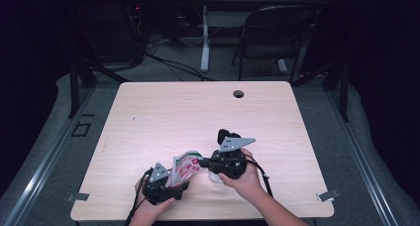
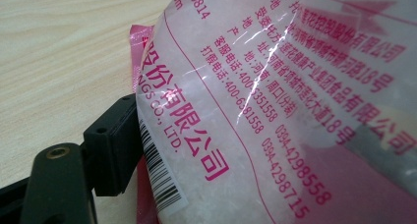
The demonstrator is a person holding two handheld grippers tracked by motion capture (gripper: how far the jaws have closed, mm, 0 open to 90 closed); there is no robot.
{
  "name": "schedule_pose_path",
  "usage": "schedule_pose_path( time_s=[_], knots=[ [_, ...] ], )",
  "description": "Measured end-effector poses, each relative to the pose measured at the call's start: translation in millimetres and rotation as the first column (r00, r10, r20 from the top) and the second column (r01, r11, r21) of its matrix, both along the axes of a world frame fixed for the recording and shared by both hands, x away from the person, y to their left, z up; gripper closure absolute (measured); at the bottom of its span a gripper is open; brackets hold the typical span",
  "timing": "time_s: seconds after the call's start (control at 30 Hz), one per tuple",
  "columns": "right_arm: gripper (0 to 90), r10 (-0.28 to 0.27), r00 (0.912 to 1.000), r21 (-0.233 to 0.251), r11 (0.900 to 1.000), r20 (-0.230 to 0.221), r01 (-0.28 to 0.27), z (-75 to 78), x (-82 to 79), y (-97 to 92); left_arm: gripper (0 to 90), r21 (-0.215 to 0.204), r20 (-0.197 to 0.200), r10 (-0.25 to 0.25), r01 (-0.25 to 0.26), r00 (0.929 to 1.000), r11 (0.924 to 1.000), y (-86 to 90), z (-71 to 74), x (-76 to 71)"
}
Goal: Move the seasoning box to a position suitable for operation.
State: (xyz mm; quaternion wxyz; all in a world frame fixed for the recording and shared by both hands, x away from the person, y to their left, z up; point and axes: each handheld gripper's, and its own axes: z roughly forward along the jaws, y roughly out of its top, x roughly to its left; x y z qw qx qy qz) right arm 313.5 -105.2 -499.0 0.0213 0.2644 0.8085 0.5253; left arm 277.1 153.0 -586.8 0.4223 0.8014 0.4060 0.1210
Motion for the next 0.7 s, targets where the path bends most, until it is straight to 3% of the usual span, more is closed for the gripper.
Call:
schedule_pose_path(
  time_s=[0.43, 0.7],
  knots=[
    [90.0, -0.002, 1.0, 0.006, 1.0, 0.004, 0.002, 2.3, 0.3, 0.7, 31.8, 0.046, -0.032, 0.008, -0.007, 0.9994, 0.9989, -1.8, -0.7, 3.3],
    [90.0, -0.002, 1.0, 0.005, 1.0, 0.008, 0.002, 3.5, 0.3, 1.4, 36.1, 0.069, -0.023, 0.012, -0.01, 0.9997, 0.9976, -2.8, -0.7, 2.6]
  ],
)
